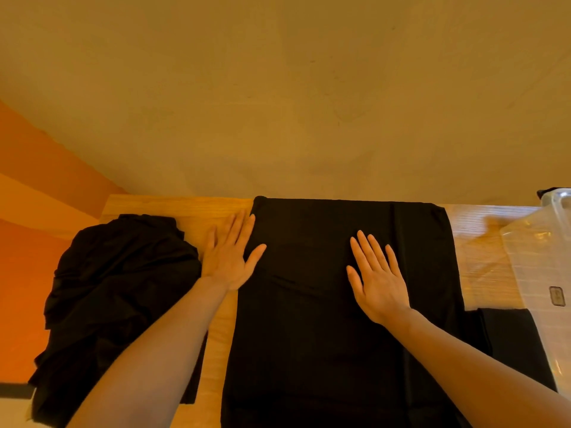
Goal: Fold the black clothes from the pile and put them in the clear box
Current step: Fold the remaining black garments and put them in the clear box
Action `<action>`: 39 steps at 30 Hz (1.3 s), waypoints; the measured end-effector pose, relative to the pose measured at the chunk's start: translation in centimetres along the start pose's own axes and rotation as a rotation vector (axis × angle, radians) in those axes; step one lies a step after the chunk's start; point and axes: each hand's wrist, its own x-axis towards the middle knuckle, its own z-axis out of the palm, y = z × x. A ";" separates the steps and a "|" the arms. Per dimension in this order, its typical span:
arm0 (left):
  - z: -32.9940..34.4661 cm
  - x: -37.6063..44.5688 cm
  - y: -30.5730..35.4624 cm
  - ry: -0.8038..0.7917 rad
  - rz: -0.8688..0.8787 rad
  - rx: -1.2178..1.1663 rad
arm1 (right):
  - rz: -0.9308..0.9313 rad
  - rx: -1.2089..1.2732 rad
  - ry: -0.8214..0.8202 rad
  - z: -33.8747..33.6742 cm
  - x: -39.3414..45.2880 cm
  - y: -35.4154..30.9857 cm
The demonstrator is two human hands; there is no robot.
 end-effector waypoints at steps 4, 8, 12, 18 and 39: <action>-0.2 -1.3 -1.0 -0.028 -0.100 0.016 | 0.009 -0.001 -0.038 0.0 0.3 -1.0; -0.6 -3.7 0.3 0.148 -0.137 -0.030 | -0.054 0.025 -0.005 -0.3 -1.6 -1.8; -0.3 -7.2 2.2 0.225 0.112 -0.076 | -0.133 -0.004 0.052 0.3 -6.0 -1.2; 4.0 -14.4 1.9 0.090 0.239 -0.022 | -0.104 -0.106 0.009 2.5 -14.5 0.2; 7.6 -26.6 -0.5 0.091 0.444 0.049 | -0.056 -0.094 0.024 4.9 -24.8 1.2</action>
